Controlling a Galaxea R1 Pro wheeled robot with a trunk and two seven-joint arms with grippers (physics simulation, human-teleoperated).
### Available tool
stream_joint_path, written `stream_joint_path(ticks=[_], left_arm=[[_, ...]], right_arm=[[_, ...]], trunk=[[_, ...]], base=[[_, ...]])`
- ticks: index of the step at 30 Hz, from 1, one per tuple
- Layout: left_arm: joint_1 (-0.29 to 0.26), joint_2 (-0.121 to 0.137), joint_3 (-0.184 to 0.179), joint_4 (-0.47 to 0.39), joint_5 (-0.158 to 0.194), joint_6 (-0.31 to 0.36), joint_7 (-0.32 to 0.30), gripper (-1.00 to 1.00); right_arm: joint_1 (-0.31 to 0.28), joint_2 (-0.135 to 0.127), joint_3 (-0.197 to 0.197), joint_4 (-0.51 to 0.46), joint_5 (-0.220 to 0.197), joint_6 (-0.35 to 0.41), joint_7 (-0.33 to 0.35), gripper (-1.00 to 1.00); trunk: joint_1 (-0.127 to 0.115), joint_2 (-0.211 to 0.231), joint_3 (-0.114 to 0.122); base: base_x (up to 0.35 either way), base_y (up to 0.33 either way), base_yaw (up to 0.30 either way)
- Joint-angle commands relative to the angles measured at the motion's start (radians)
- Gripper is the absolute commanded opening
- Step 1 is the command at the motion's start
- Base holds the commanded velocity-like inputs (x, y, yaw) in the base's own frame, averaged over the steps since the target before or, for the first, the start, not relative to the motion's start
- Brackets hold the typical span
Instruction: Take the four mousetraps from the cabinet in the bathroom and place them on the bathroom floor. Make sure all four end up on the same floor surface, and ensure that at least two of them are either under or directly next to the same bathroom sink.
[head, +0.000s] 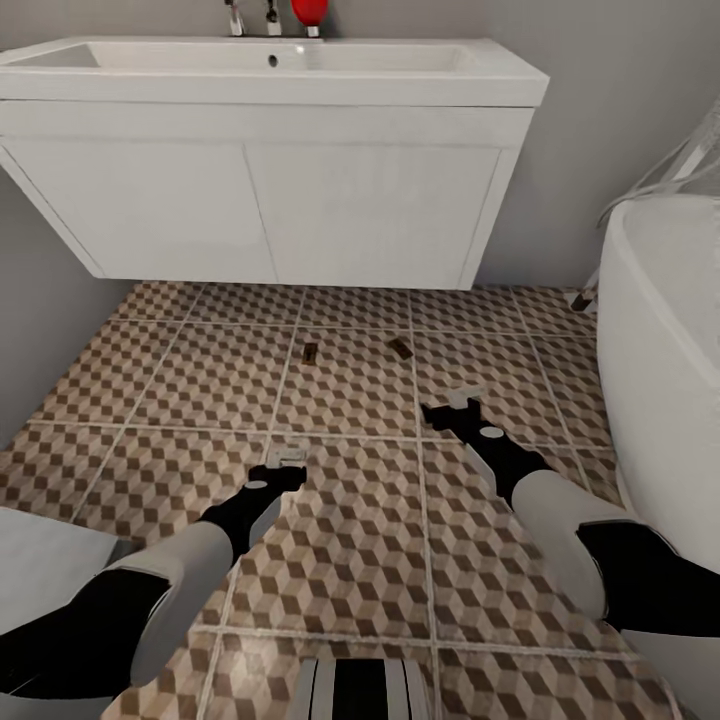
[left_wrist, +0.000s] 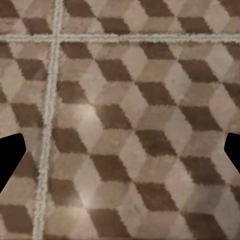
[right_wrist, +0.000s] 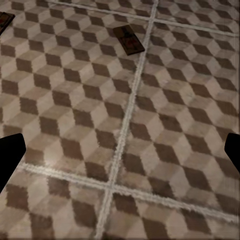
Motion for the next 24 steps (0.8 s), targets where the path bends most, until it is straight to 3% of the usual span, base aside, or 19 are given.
stream_joint_path(ticks=[1,10,24], left_arm=[[0.000,0.000,-0.009,0.019,0.009,-0.006,0.005,1.00],[0.001,0.000,-0.009,0.084,0.009,-0.041,0.004,1.00],[0.001,0.000,-0.009,0.155,0.009,-0.053,0.004,1.00]], right_arm=[[-0.001,-0.001,0.002,0.019,0.008,-0.014,0.000,1.00],[-0.001,-0.003,0.002,0.115,0.008,-0.107,-0.003,1.00],[0.019,-0.005,0.002,0.170,0.008,-0.144,-0.004,1.00]], trunk=[[-0.001,0.000,0.005],[-0.005,0.002,0.054],[-0.011,0.005,0.131]], base=[[0.000,0.000,0.000],[0.000,0.000,0.000],[0.000,0.000,0.000]])
